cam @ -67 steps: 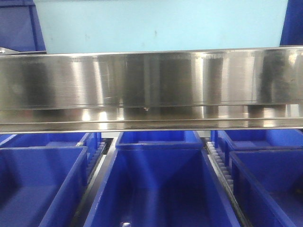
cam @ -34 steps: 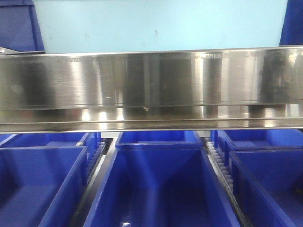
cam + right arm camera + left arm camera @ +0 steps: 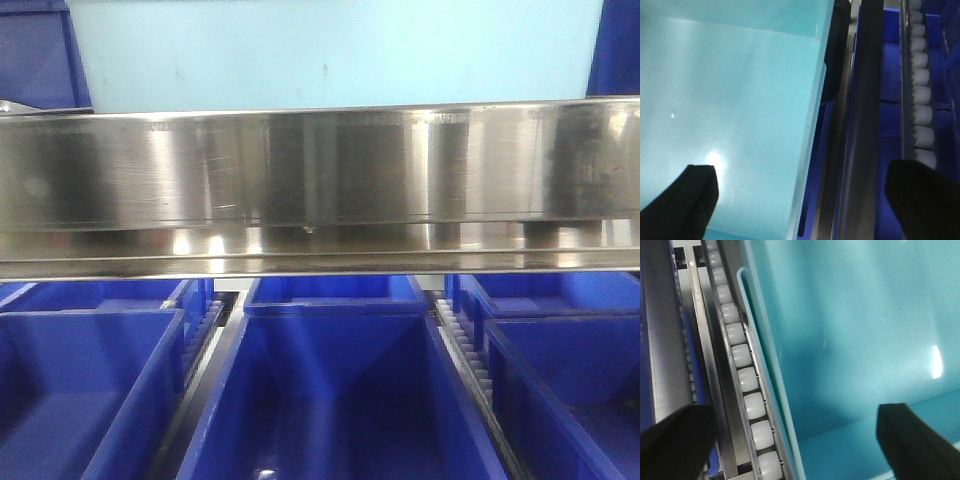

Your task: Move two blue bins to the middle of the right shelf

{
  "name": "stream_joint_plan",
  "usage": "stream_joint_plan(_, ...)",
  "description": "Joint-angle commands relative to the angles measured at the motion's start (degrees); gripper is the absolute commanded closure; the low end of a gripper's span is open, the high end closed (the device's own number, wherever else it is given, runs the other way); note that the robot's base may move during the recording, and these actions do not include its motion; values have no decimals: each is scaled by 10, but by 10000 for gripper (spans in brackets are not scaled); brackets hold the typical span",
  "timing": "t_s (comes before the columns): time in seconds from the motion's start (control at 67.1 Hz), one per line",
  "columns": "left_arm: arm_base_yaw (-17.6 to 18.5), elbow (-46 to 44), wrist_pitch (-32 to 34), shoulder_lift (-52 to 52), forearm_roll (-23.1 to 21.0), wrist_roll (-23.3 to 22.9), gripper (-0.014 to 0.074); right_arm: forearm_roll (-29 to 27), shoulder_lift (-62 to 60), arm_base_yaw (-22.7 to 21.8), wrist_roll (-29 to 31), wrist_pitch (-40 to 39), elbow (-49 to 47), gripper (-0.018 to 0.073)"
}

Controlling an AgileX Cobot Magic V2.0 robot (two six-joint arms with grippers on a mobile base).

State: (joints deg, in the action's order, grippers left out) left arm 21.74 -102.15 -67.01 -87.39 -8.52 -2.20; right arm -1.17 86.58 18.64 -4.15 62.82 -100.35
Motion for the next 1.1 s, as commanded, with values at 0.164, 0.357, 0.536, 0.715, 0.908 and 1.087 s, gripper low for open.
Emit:
stream_joint_plan(0.164, -1, -4, -12, 54, 17, 2, -3, 6, -65, -3, 5, 14, -3, 1)
stream_joint_plan(0.357, -1, 0, -12, 66, 53, -7, 13, 6, -81, -3, -1, 36, -1, 1)
stream_joint_plan(0.536, -1, 36, 53, 47, 43, -7, 17, 6, -50, -3, -6, 19, 10, 1)
stream_joint_plan(0.715, -1, 71, 96, 18, 37, -8, 17, 6, 0, -3, -10, 12, 19, 1)
stream_joint_plan(0.908, -1, 78, 100, -22, 22, -8, 17, 4, 51, -3, -16, 19, 19, 1)
stream_joint_plan(1.087, -1, 78, 73, -51, -4, -8, 17, 4, 72, -3, -20, 47, 27, 1)
